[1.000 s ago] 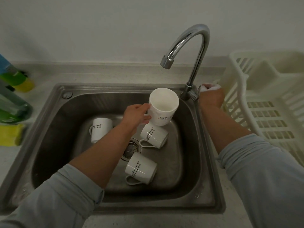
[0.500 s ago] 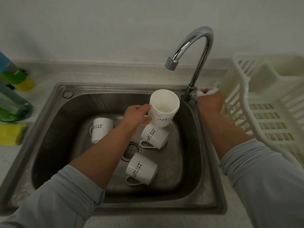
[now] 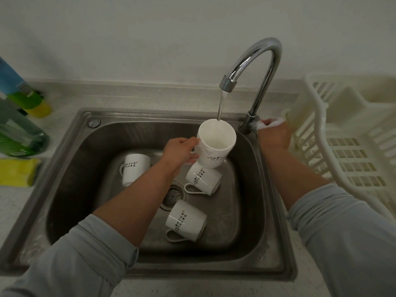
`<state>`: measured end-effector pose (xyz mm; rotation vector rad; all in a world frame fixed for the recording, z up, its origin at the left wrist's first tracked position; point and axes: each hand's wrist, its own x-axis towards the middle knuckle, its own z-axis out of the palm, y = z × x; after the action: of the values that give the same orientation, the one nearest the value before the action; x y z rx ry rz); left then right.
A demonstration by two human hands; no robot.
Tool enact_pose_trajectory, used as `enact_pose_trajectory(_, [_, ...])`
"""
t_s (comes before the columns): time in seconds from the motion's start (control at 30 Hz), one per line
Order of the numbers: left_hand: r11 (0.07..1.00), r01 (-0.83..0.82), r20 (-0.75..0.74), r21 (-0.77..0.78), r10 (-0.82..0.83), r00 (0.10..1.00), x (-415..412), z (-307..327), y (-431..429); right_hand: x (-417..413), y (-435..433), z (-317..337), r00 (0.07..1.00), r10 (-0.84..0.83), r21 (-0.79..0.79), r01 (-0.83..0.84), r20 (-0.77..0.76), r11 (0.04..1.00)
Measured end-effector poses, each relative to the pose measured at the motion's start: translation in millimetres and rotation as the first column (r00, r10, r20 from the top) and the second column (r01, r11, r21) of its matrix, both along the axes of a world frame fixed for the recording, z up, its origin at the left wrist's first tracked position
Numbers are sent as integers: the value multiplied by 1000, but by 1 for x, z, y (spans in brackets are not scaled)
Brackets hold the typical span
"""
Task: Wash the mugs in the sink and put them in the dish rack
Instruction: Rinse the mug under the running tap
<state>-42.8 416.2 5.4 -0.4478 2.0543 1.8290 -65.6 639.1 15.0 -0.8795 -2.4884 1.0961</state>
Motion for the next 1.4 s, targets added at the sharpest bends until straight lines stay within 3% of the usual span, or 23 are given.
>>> enact_pose_trajectory(0.13, [998, 1, -22, -58, -2, 1000, 1, 3, -1, 4, -7, -3, 996, -35, -45, 31, -81, 998])
enact_pose_trajectory(0.2, [992, 10, -37, -129, -15, 999, 2, 4, -2, 8, -21, -8, 992, 26, -106, -39, -123, 994])
enact_pose_trajectory(0.27, [973, 36, -47, -228, -47, 998, 2, 4, -5, 13, -39, -16, 990, 128, -274, -139, -58, 952])
enact_pose_trajectory(0.37, [924, 99, -38, -370, -122, 992, 4, 5, -9, 23, -64, -26, 939, 312, -696, -128, 145, 707])
enact_pose_trajectory(0.43, [874, 141, -62, -465, -192, 979, 7, 7, -13, 27, -73, -35, 857, 460, -773, -124, 232, 622])
enact_pose_trajectory(0.5, [843, 144, -111, -519, -233, 966, 9, 6, -20, 28, -80, -40, 838, 491, -835, -81, 238, 544])
enact_pose_trajectory(0.63, [957, 30, -207, -289, -93, 974, 7, 1, -31, 21, -85, -33, 865, 470, -918, -32, 172, 395])
enact_pose_trajectory(0.8, [997, 11, -59, 82, -7, 998, -3, -17, -11, 18, -64, -28, 910, 372, -888, -10, 182, 459])
enact_pose_trajectory(1.03, [995, 71, 103, 64, -78, 992, 5, -45, -28, 43, -81, -54, 908, 335, -928, 126, 250, 351])
enact_pose_trajectory(1.23, [990, 72, 133, 120, -88, 987, -11, -45, -6, 20, -65, -46, 921, 267, -868, 126, 282, 480])
enact_pose_trajectory(1.4, [993, 69, 199, 98, -87, 976, 2, -58, -28, 35, -81, -63, 875, 335, -885, 191, 349, 424])
